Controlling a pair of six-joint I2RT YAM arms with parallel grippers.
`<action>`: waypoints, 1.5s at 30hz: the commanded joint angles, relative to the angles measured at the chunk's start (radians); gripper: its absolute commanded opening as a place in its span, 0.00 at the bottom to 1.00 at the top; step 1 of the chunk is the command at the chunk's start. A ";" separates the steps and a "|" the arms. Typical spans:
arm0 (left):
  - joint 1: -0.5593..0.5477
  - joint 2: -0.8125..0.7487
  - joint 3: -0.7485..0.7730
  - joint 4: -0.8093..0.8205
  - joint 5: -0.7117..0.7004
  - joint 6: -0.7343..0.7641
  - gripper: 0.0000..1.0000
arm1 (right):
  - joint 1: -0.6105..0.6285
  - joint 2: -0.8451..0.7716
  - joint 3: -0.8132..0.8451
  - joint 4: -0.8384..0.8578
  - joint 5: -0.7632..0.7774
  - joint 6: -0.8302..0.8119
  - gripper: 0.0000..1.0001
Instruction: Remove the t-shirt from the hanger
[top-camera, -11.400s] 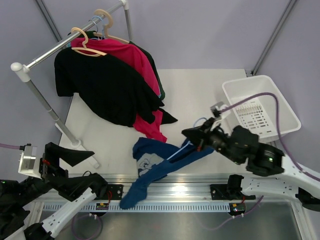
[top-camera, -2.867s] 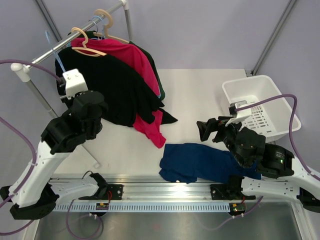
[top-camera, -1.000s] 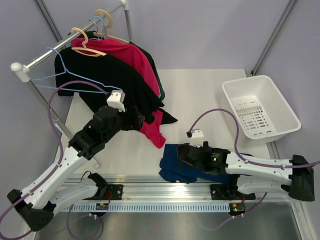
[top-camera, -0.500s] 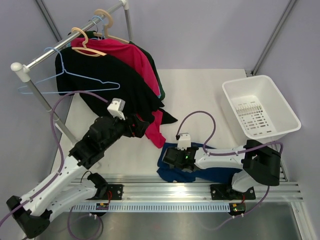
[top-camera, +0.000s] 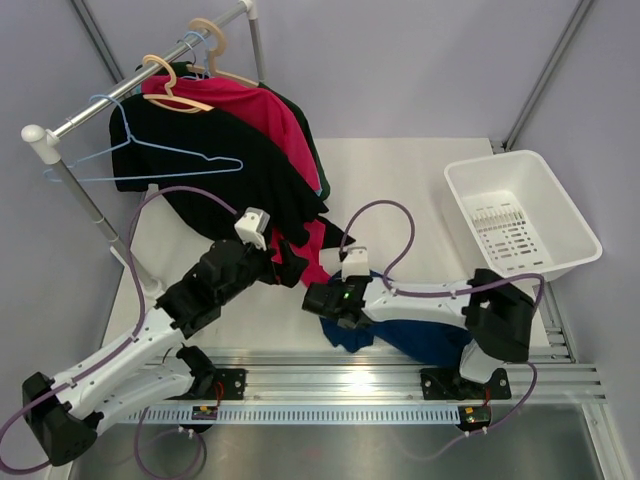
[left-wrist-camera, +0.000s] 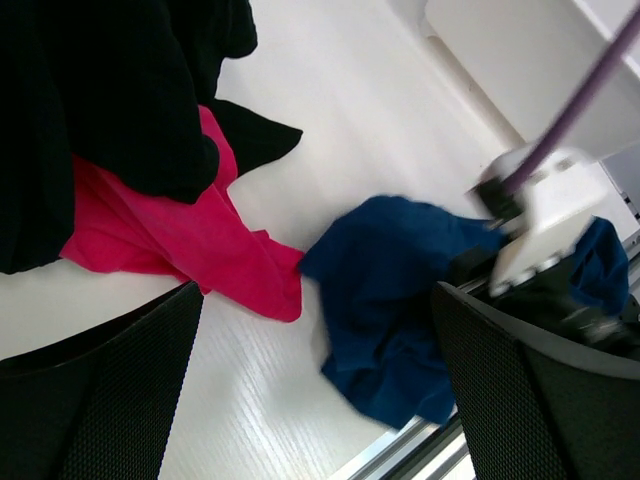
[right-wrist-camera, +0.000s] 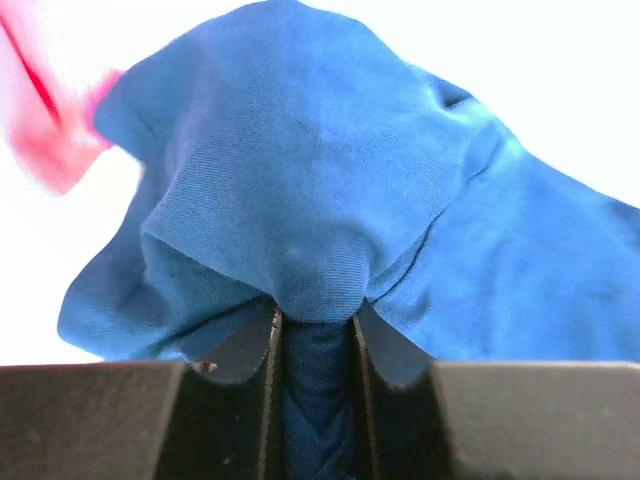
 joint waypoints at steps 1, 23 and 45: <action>-0.007 -0.015 -0.035 0.099 -0.015 0.021 0.99 | -0.048 -0.156 0.101 -0.217 0.189 0.070 0.00; -0.020 -0.052 -0.075 0.156 0.135 0.024 0.99 | -0.680 -0.362 0.824 0.054 0.300 -0.668 0.00; -0.031 -0.033 -0.064 0.141 0.137 0.024 0.99 | -1.012 -0.150 1.201 0.499 0.459 -1.424 0.00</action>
